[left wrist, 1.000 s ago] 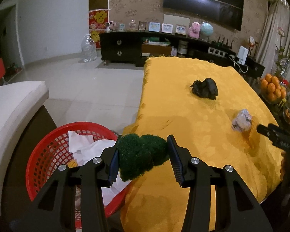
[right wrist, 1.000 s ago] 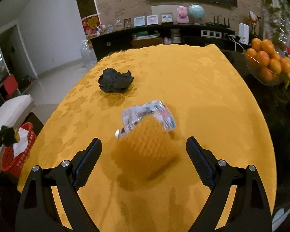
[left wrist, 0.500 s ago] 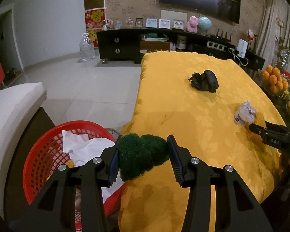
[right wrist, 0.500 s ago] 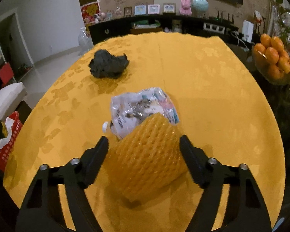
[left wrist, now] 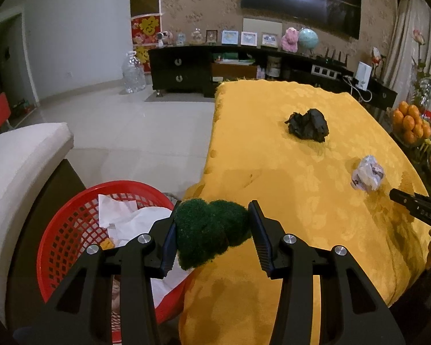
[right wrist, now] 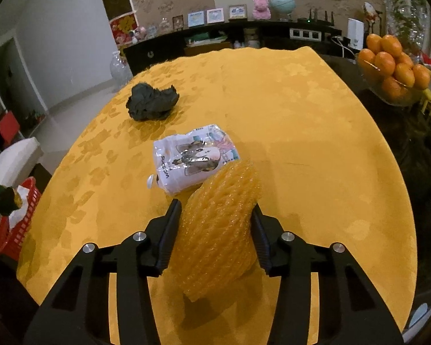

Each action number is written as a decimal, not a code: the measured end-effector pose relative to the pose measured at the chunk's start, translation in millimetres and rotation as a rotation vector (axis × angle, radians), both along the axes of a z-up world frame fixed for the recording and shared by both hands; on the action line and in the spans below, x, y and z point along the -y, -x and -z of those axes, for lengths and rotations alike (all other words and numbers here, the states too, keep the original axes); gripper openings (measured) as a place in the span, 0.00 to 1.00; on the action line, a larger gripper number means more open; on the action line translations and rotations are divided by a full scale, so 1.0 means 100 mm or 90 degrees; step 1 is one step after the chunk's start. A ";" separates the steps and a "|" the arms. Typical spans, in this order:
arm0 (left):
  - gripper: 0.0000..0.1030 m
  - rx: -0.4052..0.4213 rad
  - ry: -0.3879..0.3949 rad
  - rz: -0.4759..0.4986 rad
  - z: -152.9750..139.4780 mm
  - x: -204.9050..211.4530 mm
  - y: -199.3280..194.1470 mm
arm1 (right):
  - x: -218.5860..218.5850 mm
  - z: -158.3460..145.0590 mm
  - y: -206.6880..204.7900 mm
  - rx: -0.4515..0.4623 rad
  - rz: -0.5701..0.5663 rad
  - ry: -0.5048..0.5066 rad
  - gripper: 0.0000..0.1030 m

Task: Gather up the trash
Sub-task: 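Carry the scrubber and foam net over the red wastebasket and open both tools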

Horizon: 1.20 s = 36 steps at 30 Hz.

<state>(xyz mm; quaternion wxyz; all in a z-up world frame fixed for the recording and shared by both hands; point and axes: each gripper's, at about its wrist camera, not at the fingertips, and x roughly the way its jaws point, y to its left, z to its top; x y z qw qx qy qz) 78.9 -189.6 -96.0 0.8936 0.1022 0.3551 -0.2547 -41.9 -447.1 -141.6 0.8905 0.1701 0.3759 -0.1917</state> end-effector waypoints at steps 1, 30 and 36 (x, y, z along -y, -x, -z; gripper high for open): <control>0.42 0.001 0.002 -0.002 -0.01 -0.01 0.00 | -0.01 -0.02 0.02 0.004 0.001 0.002 0.44; 0.42 0.074 0.036 -0.090 -0.52 -0.60 0.03 | -0.54 -0.54 0.07 0.066 -0.049 0.048 0.44; 0.42 0.090 0.035 -0.133 -0.58 -0.84 -0.08 | -0.70 -0.68 -0.05 0.079 -0.073 0.051 0.44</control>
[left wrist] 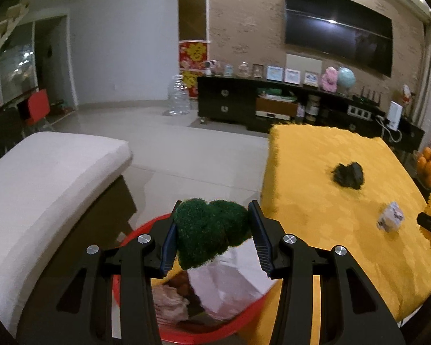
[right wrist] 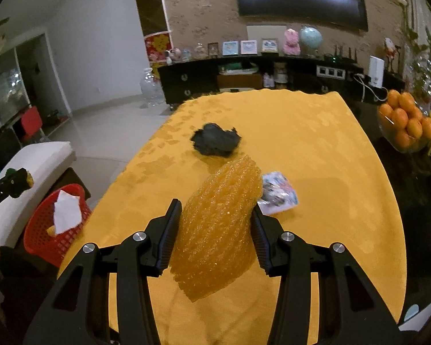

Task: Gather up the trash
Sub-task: 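Carry the scrubber and foam net over the red wastebasket and open both tools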

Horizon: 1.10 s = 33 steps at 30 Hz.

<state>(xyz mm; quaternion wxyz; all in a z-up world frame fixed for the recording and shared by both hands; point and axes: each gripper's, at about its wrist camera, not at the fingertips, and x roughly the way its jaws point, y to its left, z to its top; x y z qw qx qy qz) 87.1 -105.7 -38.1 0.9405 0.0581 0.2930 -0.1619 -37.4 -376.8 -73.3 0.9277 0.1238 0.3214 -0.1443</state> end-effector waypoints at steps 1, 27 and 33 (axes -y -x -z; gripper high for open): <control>0.42 0.002 -0.001 -0.008 0.00 -0.03 -0.02 | -0.04 -0.03 -0.05 0.002 -0.007 0.001 0.44; 0.42 -0.068 0.025 -0.111 0.23 -0.73 -0.41 | -1.19 -0.20 -1.20 0.009 -0.183 -0.018 0.44; 0.42 -0.069 0.007 -0.111 0.26 -0.68 -0.41 | -1.50 -0.06 -1.37 -0.013 -0.226 -0.025 0.44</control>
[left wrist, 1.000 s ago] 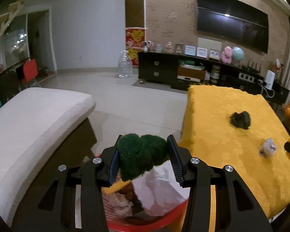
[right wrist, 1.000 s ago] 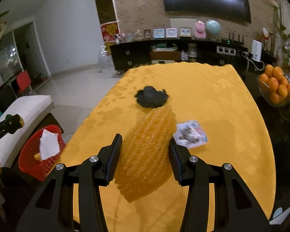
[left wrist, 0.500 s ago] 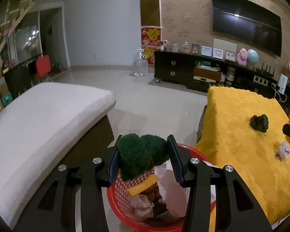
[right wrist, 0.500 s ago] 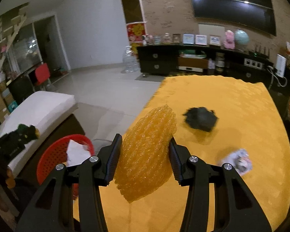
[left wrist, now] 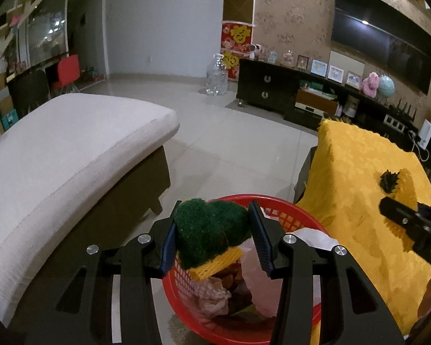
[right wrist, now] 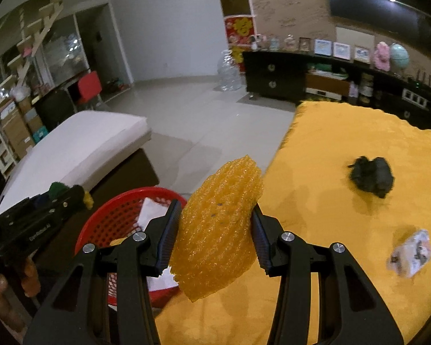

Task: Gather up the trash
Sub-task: 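Carry the scrubber and foam net over the red wastebasket and open both tools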

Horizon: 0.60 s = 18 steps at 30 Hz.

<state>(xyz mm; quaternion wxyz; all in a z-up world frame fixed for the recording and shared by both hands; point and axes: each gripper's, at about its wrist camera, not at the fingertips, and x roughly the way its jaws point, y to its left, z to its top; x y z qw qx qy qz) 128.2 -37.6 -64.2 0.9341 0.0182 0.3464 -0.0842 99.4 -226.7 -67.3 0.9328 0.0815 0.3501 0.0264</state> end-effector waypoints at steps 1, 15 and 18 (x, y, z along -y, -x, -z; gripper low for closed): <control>0.42 -0.003 -0.001 -0.002 0.01 0.00 -0.01 | -0.04 0.02 -0.03 -0.004 -0.006 -0.002 0.44; 0.42 -0.025 -0.012 -0.007 0.06 0.00 -0.05 | -0.43 0.11 -0.34 -0.046 -0.077 -0.037 0.47; 0.42 -0.029 -0.006 -0.010 0.07 -0.04 -0.06 | -0.50 0.14 -0.39 -0.055 -0.083 -0.041 0.53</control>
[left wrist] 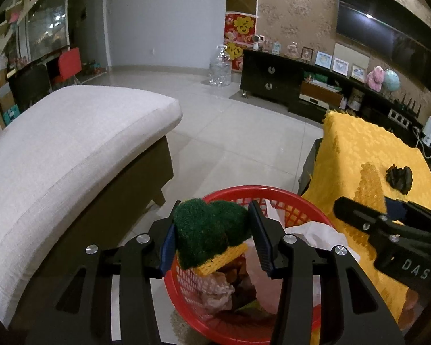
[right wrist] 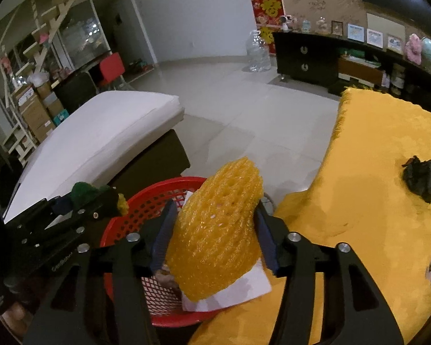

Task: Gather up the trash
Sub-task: 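Carry the scrubber and foam net over the red wastebasket and open both tools, then move both tools back over the table toward the Watsons wipes pack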

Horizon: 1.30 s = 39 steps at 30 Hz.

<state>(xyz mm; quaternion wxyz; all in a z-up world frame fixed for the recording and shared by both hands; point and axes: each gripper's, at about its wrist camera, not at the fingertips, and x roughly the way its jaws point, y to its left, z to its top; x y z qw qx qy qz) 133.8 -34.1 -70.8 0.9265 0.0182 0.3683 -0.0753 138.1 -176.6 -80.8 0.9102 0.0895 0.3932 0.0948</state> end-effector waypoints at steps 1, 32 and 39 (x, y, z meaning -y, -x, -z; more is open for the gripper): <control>0.42 -0.003 0.002 -0.001 0.00 -0.01 -0.01 | -0.02 0.00 0.00 -0.002 -0.001 0.000 0.55; 0.76 0.015 0.039 -0.024 -0.05 -0.13 0.04 | 0.31 -0.02 0.36 0.013 0.051 -0.004 0.70; 0.79 0.021 0.025 -0.019 -0.06 -0.06 0.06 | 0.45 0.02 0.54 0.021 0.070 0.020 0.70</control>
